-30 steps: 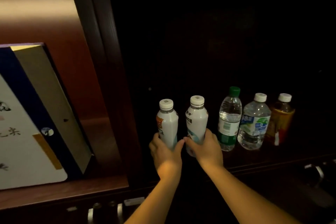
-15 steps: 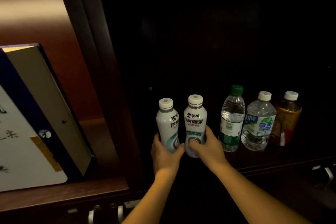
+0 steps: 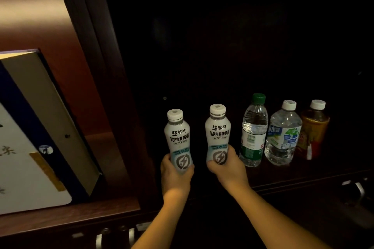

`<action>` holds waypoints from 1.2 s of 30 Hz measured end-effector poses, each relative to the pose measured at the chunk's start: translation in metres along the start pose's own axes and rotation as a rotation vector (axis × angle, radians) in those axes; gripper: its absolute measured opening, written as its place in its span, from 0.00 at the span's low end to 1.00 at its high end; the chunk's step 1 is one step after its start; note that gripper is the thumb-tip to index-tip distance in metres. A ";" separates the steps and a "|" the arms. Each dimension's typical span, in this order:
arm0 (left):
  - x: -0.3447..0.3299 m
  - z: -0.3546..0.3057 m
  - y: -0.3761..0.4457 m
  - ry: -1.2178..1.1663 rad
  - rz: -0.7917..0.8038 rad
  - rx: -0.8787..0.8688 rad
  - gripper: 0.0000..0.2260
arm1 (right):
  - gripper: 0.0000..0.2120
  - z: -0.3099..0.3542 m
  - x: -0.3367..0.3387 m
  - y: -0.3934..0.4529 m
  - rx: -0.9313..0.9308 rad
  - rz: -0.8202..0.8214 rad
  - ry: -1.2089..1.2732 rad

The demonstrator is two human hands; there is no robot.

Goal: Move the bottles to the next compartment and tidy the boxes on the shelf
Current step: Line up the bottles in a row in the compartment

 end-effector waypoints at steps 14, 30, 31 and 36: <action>0.001 0.004 -0.008 0.022 -0.017 0.016 0.40 | 0.25 -0.002 0.006 -0.004 -0.019 0.067 0.057; -0.177 -0.031 -0.086 0.104 0.202 -0.066 0.45 | 0.32 -0.091 0.163 0.008 -0.166 -0.479 -0.167; -0.183 -0.028 -0.080 0.109 0.186 -0.018 0.45 | 0.34 -0.091 0.162 0.014 -0.166 -0.457 -0.203; -0.194 -0.029 -0.063 0.203 0.120 -0.101 0.42 | 0.37 -0.087 0.160 0.033 -0.134 -0.478 -0.296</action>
Point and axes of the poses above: each hand's wrist, its own y-axis towards the middle knuckle, its own x-axis out of the back of the hand, z = x × y, the point moved 7 cm from there along y, towards the middle knuckle, and after that the axes turned 15 degrees about -y, right-handed, at the moved point
